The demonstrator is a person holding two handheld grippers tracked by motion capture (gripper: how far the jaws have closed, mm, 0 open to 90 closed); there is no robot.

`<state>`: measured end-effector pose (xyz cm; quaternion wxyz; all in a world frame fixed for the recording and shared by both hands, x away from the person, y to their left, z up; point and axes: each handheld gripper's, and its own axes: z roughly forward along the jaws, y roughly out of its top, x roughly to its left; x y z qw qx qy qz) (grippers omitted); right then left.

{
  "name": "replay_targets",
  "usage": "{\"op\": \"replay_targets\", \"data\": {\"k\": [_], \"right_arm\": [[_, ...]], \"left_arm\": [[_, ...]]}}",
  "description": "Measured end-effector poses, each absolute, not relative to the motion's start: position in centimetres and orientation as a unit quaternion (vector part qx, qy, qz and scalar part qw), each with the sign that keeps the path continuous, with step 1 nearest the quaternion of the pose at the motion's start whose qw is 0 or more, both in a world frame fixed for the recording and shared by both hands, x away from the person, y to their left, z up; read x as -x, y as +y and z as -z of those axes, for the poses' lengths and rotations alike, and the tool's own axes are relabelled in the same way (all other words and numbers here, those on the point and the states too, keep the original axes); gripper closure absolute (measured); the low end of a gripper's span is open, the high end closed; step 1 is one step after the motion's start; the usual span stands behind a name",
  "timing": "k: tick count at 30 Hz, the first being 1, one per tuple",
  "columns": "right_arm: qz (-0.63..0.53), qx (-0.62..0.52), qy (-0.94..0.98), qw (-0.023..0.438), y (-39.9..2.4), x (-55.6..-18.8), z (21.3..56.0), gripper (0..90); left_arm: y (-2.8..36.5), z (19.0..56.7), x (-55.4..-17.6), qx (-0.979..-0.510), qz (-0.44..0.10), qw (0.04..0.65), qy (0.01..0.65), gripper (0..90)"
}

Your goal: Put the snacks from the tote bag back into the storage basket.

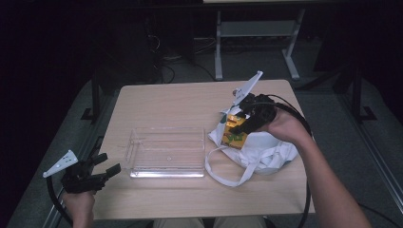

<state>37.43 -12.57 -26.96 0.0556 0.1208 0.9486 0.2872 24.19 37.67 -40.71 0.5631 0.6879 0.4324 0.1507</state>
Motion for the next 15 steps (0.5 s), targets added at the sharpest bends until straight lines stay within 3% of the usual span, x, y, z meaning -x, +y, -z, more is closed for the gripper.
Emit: {"op": "replay_targets", "data": {"k": [15], "right_arm": [[-0.287,-0.086,0.953,0.049,-9.5,-37.0,26.5,52.2]], "left_arm": [[37.6,40.8,-24.2,-0.687,-0.147,0.564,0.433,12.6]]}}
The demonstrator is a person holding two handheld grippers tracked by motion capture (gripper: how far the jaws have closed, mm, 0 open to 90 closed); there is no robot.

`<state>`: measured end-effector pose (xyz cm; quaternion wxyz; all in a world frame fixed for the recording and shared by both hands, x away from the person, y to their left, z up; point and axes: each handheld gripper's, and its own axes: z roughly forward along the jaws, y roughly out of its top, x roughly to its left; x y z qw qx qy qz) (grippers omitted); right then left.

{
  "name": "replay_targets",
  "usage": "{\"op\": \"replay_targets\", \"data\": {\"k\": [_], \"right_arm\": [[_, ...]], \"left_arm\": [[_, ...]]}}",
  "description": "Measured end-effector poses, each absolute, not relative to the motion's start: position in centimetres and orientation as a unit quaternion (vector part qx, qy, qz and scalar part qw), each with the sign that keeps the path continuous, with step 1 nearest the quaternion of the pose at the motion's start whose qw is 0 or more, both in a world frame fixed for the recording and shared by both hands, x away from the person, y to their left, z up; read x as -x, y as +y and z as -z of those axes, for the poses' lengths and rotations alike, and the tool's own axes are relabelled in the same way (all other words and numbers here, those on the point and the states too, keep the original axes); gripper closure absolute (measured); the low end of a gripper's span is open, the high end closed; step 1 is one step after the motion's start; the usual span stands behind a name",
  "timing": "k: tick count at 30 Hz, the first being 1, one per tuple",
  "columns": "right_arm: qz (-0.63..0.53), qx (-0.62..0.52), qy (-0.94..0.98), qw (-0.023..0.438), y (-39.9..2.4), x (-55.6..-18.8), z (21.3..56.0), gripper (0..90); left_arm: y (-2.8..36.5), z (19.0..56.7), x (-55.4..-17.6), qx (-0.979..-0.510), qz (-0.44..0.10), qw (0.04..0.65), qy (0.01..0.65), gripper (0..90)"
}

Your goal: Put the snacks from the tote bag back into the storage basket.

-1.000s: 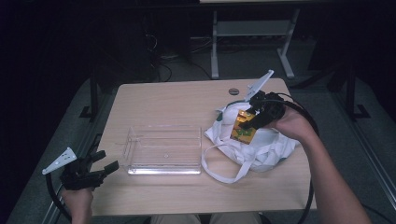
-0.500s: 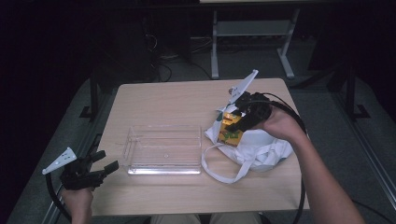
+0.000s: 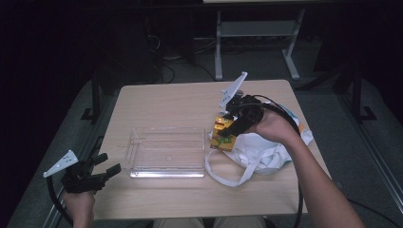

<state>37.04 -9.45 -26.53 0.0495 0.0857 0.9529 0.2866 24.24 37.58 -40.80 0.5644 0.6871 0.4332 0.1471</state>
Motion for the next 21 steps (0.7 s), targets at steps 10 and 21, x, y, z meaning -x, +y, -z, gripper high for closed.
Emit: {"op": "replay_targets", "data": {"k": [10,21], "right_arm": [[-0.290,-0.061,0.954,0.046,-6.9,-36.8,26.1,52.2],[-0.288,-0.048,0.956,0.041,-5.4,-36.6,26.3,52.2]], "left_arm": [[37.4,40.8,-24.3,-0.690,-0.150,0.562,0.430,12.6],[37.4,40.7,-24.2,-0.690,-0.151,0.563,0.429,12.6]]}}
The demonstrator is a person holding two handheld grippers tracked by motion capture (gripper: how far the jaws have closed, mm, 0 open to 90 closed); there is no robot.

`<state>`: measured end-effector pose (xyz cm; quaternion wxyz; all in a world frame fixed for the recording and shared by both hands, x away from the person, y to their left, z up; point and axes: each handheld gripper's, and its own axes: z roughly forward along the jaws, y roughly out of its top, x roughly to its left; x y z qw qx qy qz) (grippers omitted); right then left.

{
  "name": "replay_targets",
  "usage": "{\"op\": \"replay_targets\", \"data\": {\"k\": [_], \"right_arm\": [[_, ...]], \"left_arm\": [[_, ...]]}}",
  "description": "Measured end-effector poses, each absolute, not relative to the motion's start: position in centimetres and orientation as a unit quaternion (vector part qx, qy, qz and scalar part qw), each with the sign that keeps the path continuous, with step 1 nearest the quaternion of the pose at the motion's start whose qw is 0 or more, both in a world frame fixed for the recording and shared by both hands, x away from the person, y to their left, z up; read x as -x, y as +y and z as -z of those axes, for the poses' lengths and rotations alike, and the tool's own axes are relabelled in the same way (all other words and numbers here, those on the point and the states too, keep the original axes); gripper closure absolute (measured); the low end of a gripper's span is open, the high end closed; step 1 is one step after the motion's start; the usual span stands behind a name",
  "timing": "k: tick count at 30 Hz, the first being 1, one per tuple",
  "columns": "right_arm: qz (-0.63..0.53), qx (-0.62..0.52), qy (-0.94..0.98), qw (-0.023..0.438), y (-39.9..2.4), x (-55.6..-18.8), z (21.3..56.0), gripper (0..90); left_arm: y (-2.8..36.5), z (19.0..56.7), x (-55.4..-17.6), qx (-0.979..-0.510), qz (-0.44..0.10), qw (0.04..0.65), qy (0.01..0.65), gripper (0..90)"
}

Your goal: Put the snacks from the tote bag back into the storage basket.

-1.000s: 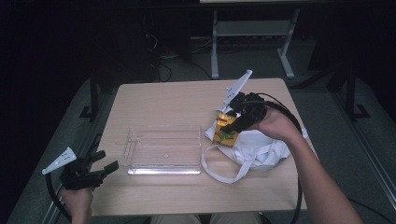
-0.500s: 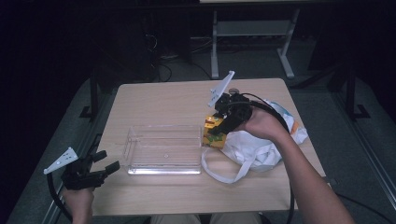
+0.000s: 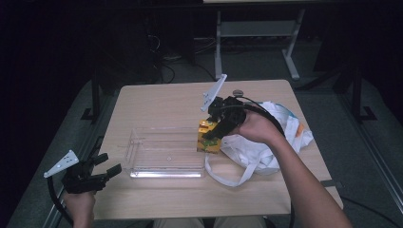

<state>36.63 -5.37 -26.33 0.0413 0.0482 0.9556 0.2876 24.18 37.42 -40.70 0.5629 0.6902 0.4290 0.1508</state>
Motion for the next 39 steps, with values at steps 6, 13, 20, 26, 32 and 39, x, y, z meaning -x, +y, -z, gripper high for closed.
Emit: {"op": "replay_targets", "data": {"k": [6,13,20,26,32,39], "right_arm": [[-0.282,-0.046,0.957,0.039,-4.4,-36.6,26.4,52.2],[-0.277,-0.036,0.960,0.033,-3.1,-36.3,27.0,52.2],[-0.270,-0.022,0.962,0.030,-1.6,-36.3,27.3,52.2],[-0.265,-0.019,0.964,0.018,-0.4,-36.3,28.1,52.2],[-0.259,-0.014,0.966,0.015,0.2,-36.3,28.9,52.1],[-0.261,-0.017,0.965,0.010,0.2,-36.4,29.8,52.1]], "left_arm": [[37.5,40.6,-24.2,-0.690,-0.152,0.562,0.430,12.6],[37.5,40.6,-24.2,-0.689,-0.152,0.564,0.429,12.6],[37.7,40.6,-24.1,-0.687,-0.153,0.565,0.431,12.6],[37.8,40.6,-24.1,-0.687,-0.153,0.566,0.430,12.6],[37.9,40.5,-24.1,-0.685,-0.153,0.567,0.430,12.6],[38.0,40.5,-24.1,-0.680,-0.155,0.571,0.433,12.6]]}}
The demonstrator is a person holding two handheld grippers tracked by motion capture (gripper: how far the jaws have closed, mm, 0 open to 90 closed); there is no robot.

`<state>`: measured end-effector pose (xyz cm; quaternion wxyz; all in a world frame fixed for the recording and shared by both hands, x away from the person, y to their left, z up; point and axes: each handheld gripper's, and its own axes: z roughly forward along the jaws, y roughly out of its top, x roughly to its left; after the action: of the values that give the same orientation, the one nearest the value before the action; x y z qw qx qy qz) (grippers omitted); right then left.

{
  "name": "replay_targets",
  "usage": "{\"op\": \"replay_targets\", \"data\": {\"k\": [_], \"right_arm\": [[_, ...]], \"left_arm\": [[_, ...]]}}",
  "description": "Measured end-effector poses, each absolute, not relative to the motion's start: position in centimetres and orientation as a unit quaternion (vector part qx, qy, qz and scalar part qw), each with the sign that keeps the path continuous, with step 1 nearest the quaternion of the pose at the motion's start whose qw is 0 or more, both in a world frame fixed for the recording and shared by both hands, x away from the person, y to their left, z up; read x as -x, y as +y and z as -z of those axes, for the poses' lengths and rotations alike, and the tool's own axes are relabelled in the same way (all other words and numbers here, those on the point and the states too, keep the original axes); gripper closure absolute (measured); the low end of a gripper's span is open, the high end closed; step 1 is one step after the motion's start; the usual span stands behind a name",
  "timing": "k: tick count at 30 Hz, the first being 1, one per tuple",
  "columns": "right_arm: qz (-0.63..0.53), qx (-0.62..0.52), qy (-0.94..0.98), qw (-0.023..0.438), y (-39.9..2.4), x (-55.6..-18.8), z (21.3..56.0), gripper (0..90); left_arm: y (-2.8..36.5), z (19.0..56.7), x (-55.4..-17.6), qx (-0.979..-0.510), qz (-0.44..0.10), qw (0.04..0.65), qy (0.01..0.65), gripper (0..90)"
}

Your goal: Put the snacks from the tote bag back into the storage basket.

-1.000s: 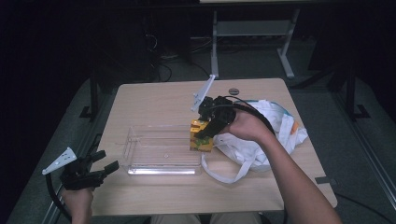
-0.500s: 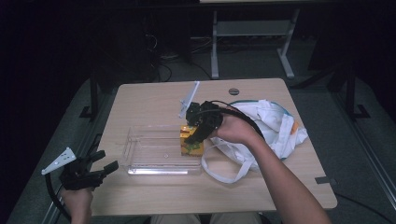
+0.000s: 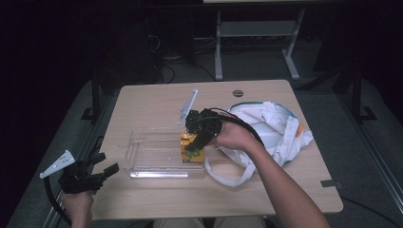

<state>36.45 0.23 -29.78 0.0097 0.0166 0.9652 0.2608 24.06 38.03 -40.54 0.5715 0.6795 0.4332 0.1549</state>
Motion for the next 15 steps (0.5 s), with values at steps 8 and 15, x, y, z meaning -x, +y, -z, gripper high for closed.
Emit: {"op": "replay_targets", "data": {"k": [8,15], "right_arm": [[-0.261,-0.014,0.965,0.003,0.5,-36.5,30.7,52.1],[-0.256,-0.016,0.967,-0.003,0.7,-36.5,31.4,52.1]], "left_arm": [[38.0,40.5,-24.1,-0.680,-0.154,0.572,0.432,12.6],[38.1,40.5,-24.1,-0.680,-0.155,0.572,0.431,12.6]]}}
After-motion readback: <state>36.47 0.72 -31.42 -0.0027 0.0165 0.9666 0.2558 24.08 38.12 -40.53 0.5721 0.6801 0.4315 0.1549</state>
